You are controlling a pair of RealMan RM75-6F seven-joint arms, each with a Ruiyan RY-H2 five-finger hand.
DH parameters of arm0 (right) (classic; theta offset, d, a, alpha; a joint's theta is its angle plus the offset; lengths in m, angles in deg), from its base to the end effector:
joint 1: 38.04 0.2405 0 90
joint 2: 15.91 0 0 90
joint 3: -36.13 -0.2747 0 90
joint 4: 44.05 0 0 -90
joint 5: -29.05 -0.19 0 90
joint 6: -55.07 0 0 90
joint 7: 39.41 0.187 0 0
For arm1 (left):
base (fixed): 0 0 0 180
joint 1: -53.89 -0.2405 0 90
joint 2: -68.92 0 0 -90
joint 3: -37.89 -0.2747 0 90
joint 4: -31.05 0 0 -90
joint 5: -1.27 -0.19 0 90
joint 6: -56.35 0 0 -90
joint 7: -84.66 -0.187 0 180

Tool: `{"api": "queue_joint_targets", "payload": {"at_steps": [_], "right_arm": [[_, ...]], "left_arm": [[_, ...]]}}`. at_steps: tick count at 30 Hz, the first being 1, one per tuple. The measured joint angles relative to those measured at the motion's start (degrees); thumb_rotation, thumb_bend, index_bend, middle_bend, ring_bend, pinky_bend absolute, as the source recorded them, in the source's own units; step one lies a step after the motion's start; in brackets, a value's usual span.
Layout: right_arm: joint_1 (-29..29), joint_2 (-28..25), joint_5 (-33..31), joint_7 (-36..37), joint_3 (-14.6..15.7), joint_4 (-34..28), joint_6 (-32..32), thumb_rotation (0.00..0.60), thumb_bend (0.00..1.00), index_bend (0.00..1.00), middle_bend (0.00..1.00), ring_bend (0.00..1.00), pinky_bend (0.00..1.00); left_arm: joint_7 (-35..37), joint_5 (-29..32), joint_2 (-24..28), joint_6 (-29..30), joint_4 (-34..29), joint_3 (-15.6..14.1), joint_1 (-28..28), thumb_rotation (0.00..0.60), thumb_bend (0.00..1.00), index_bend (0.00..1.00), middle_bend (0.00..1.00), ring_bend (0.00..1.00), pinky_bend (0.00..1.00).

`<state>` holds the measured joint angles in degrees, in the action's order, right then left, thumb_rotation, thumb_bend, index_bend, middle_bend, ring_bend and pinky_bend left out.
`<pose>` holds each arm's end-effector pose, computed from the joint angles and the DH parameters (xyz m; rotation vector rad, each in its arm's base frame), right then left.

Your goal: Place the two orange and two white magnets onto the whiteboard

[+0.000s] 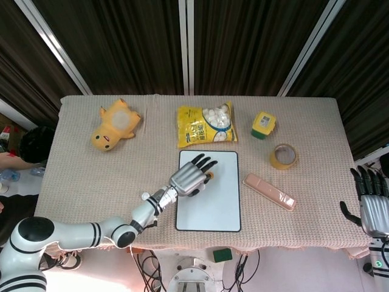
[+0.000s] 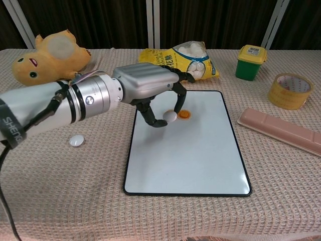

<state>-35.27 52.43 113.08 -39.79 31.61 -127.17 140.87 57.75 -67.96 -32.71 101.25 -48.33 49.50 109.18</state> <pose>-0.3539 -0.2180 0.1864 1.3272 -0.8379 0.8178 -0.0298 0.3643 -0.1076 -2.2769 -0.6755 -0.9913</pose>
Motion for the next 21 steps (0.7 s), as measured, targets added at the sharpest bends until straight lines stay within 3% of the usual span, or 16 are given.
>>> {"api": "queue_joint_targets", "payload": {"at_steps": [21], "right_arm": [[-0.2, 0.1, -0.3, 1.4, -0.1, 1.3, -0.2, 0.600, 0.31, 0.00, 0.00, 0.00, 0.00]], "left_arm": [[1.7, 1.3, -5.9, -1.2, 8.6, -0.6, 3.6, 0.600, 0.30, 0.54, 0.05, 0.00, 0.04]]}}
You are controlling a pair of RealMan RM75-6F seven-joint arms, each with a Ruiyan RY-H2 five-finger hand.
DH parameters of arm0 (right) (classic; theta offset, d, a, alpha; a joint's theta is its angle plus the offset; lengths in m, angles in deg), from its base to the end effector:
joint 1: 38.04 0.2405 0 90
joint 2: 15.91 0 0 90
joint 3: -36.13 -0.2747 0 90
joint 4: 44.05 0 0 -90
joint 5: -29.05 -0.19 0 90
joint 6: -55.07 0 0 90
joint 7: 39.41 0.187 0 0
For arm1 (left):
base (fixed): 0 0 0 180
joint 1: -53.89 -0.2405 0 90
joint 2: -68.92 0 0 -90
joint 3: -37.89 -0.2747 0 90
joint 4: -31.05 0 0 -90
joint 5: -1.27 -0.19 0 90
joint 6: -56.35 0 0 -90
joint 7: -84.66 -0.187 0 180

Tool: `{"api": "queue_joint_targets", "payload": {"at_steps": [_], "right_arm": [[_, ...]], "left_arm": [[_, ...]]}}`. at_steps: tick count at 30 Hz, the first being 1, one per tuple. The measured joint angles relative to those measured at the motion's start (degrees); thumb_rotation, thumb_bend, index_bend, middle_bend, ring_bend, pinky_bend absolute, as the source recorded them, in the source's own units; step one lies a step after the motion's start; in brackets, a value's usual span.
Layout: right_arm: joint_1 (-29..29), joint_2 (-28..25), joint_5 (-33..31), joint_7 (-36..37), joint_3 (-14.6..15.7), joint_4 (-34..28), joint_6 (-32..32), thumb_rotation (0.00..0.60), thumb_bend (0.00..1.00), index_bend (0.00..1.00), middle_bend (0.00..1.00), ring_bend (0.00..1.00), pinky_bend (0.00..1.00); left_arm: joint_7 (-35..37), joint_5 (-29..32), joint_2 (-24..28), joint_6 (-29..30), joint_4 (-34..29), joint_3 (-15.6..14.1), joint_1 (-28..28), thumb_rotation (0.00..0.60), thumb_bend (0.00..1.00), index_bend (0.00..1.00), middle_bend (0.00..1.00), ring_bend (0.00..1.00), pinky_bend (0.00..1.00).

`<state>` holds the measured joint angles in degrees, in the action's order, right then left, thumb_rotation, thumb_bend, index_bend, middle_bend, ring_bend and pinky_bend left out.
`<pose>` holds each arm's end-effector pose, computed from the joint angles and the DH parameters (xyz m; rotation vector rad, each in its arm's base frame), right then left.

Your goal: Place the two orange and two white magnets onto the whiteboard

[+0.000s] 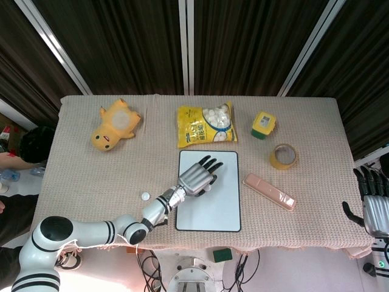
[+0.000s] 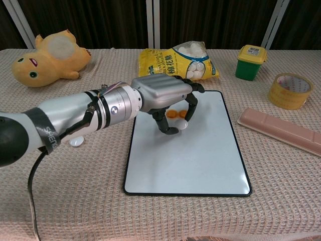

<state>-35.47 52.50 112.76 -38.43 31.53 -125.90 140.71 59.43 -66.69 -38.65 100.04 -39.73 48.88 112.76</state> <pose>-0.3594 -0.2171 0.1888 1.3173 -0.8442 0.8146 -0.0216 0.3704 -0.1393 -2.2934 -0.6694 -0.9558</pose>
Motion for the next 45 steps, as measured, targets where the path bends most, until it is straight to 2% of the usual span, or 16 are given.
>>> {"api": "queue_joint_targets", "payload": {"at_steps": [6, 15, 22, 31, 38, 45], "right_arm": [[-0.1, 0.0, -0.2, 0.1, 0.0, 0.1, 0.0, 0.600, 0.31, 0.00, 0.00, 0.00, 0.00], [-0.1, -0.2, 0.2, -0.2, 0.0, -0.4, 0.2, 0.600, 0.31, 0.00, 0.00, 0.00, 0.00], [0.0, -0.4, 0.2, -0.8, 0.0, -0.9, 0.1, 0.600, 0.31, 0.00, 0.00, 0.00, 0.00], [0.1, -0.5, 0.4, -1.0, -0.1, -1.3, 0.2, 0.600, 0.31, 0.00, 0.00, 0.00, 0.00], [0.6, 0.1, 0.5, -1.1, 0.0, -1.0, -0.5, 0.600, 0.31, 0.00, 0.00, 0.00, 0.00], [1.2, 0.6, 0.9, -1.9, 0.1, -1.1, -1.2, 0.600, 0.31, 0.00, 0.00, 0.00, 0.00]], "left_arm": [[0.8, 0.1, -0.7, -0.4, 1.3, -0.3, 0.4, 0.600, 0.30, 0.52, 0.05, 0.00, 0.04], [2.2, -0.5, -0.6, 0.2, 1.4, -0.5, 0.4, 0.600, 0.28, 0.30, 0.05, 0.00, 0.04], [2.1, -0.7, 0.6, 0.9, -0.2, -0.9, -0.1, 0.600, 0.27, 0.27, 0.05, 0.00, 0.04], [-0.7, -0.8, 6.8, 5.6, -8.7, -2.6, -3.5, 0.600, 0.26, 0.27, 0.05, 0.00, 0.04], [-4.3, 0.6, 13.7, 11.8, -17.8, -6.6, -9.9, 0.600, 0.26, 0.29, 0.05, 0.00, 0.04], [-5.5, 2.3, 18.3, 16.9, -23.5, -10.7, -16.1, 0.600, 0.26, 0.29, 0.05, 0.00, 0.04]]}}
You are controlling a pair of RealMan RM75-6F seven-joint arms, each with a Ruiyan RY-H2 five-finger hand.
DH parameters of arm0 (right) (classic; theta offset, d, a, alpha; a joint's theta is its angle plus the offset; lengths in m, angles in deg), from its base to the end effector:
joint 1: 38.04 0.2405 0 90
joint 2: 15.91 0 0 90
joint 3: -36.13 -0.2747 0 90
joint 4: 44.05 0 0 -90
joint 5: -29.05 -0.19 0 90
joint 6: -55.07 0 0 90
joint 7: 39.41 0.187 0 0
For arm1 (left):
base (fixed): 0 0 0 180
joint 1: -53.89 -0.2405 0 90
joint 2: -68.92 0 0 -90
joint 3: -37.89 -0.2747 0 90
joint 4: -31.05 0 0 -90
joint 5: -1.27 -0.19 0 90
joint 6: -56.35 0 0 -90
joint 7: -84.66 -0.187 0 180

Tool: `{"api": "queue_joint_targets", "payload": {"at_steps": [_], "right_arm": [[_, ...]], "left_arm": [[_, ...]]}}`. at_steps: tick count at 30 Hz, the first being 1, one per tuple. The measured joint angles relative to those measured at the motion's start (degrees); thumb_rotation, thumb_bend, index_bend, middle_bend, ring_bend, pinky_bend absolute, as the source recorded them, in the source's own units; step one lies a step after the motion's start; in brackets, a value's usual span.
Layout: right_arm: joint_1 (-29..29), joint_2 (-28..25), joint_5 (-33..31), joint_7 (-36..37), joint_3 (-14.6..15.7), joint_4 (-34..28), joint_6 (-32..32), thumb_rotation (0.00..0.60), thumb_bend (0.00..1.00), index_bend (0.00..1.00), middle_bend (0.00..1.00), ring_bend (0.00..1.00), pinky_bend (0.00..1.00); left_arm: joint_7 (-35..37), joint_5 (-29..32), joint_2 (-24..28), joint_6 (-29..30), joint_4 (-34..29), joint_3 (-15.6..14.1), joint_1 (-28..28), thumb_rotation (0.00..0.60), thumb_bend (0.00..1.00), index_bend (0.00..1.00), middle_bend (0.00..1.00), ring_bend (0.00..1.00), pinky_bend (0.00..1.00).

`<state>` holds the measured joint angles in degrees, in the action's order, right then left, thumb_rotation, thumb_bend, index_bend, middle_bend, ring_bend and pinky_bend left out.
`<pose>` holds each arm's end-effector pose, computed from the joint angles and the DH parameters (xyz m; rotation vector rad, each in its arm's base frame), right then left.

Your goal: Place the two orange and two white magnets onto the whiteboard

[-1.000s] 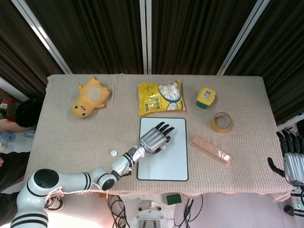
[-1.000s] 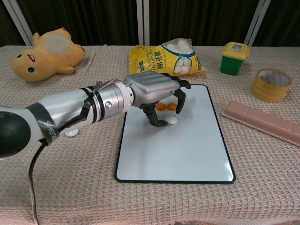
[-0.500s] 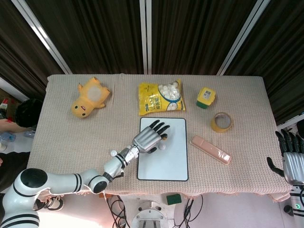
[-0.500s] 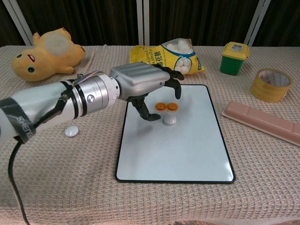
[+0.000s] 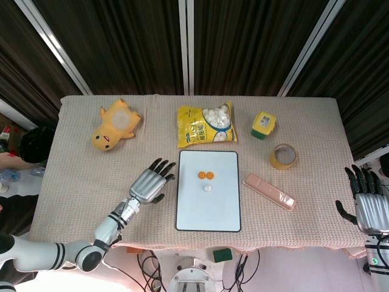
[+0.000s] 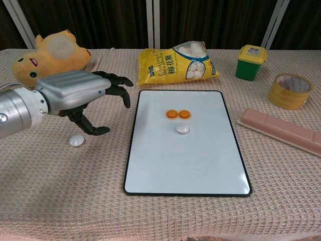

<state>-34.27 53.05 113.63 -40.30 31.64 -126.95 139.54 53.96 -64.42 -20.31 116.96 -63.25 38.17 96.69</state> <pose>-0.3506 -0.2243 0.1781 1.3580 -0.8413 0.8193 -0.1361 0.3303 -0.0404 -2.0750 -0.8118 -0.8483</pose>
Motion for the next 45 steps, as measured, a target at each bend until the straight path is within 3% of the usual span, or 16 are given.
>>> {"api": "queue_joint_targets", "payload": {"at_steps": [7, 19, 32, 45], "right_arm": [[-0.2, 0.0, 0.0, -0.3, 0.1, -0.3, 0.4, 0.600, 0.31, 0.00, 0.00, 0.00, 0.00], [-0.3, 0.1, -0.2, -0.2, 0.1, -0.2, 0.5, 0.600, 0.31, 0.00, 0.00, 0.00, 0.00], [-0.4, 0.0, -0.5, -0.7, 0.0, -0.6, 0.7, 0.600, 0.31, 0.00, 0.00, 0.00, 0.00], [-0.3, 0.1, -0.6, -0.6, 0.1, -0.3, 0.2, 0.600, 0.31, 0.00, 0.00, 0.00, 0.00]], "left_arm": [[0.5, -0.2, 1.7, 1.5, -0.5, -2.4, -3.3, 0.600, 0.26, 0.29, 0.05, 0.00, 0.04], [6.2, -4.9, 1.8, 3.8, 4.8, -4.9, -8.8, 0.600, 0.26, 0.30, 0.04, 0.00, 0.04], [10.5, -10.6, -0.8, 3.8, 9.5, -4.5, -10.7, 0.600, 0.26, 0.38, 0.04, 0.00, 0.04], [9.4, -11.2, -1.0, 1.3, 10.1, -3.1, -10.6, 0.600, 0.28, 0.42, 0.04, 0.00, 0.04]]}}
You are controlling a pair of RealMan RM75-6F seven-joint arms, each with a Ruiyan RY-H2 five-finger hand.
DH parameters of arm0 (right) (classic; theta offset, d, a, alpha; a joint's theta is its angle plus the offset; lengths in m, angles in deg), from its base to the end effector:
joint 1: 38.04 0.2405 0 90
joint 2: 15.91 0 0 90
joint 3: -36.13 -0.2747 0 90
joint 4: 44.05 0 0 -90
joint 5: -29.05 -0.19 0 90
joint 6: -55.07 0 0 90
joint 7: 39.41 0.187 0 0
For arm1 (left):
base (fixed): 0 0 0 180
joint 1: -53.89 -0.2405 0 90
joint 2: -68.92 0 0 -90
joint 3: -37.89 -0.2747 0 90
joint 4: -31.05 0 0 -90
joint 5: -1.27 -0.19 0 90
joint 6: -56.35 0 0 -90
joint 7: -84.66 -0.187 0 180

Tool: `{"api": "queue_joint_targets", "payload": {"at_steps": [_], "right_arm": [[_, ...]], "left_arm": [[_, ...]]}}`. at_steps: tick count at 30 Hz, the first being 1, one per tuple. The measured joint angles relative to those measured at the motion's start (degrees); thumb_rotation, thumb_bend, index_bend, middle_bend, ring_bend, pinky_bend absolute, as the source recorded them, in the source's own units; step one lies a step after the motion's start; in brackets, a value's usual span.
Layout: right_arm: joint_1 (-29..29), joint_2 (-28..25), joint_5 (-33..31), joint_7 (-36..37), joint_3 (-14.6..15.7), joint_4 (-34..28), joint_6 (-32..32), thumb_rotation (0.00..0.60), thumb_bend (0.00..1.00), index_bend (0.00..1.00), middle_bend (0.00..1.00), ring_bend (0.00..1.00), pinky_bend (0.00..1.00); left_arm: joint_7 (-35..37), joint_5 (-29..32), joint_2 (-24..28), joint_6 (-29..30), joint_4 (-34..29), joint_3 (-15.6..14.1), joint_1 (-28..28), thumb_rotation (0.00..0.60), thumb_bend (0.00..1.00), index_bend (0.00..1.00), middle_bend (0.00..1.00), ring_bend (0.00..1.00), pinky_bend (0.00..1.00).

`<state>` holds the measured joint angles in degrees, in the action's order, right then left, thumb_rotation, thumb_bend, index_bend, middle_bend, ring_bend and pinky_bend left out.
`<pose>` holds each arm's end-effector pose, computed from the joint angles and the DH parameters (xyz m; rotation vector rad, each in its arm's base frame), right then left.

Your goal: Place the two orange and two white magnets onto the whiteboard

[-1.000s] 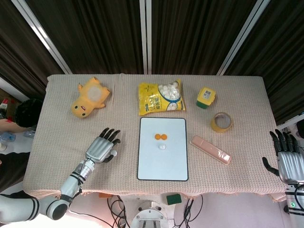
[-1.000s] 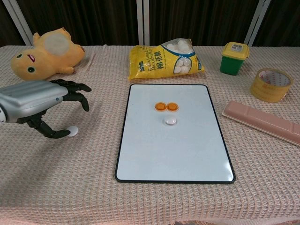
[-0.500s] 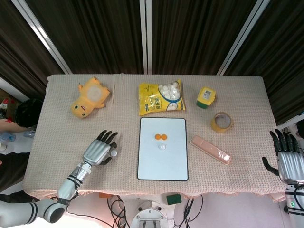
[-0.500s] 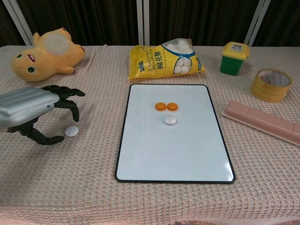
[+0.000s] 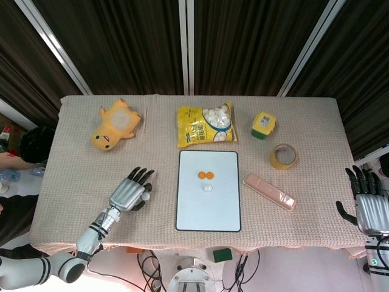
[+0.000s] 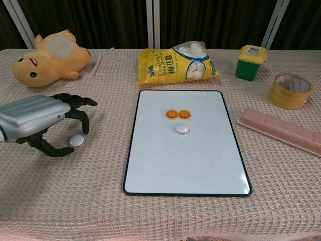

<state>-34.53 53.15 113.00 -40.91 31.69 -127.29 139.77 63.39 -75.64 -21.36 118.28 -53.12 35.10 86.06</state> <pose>-0.3520 -0.2223 0.1782 1.3461 -0.8440 0.8101 -0.2083 0.3050 -0.0414 -2.0173 -0.8543 -0.8037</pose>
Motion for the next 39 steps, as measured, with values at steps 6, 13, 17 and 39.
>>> {"api": "queue_joint_targets", "payload": {"at_steps": [6, 13, 17, 39], "right_arm": [[0.0, -0.1, 0.0, 0.0, 0.0, -0.1, 0.1, 0.600, 0.31, 0.00, 0.00, 0.00, 0.00], [-0.1, -0.2, -0.1, 0.1, 0.0, 0.0, 0.2, 0.600, 0.31, 0.00, 0.00, 0.00, 0.00], [-0.1, -0.1, 0.0, 0.2, 0.0, 0.1, 0.2, 0.600, 0.31, 0.00, 0.00, 0.00, 0.00], [0.0, 0.2, -0.2, -0.1, 0.0, 0.4, 0.0, 0.600, 0.31, 0.00, 0.00, 0.00, 0.00]], "left_arm": [[-0.2, 0.2, -0.1, -0.4, -0.2, 0.9, -0.1, 0.600, 0.29, 0.44, 0.04, 0.00, 0.04], [-0.6, 0.3, 0.1, -1.1, -0.5, 1.4, -0.3, 0.600, 0.30, 0.46, 0.04, 0.00, 0.04], [-0.7, 0.3, 0.1, -1.3, -0.6, 1.6, -0.4, 0.600, 0.30, 0.48, 0.04, 0.00, 0.04], [0.8, -3.3, -0.5, -1.9, -1.8, 4.4, 1.9, 0.600, 0.30, 0.51, 0.04, 0.00, 0.04]]}}
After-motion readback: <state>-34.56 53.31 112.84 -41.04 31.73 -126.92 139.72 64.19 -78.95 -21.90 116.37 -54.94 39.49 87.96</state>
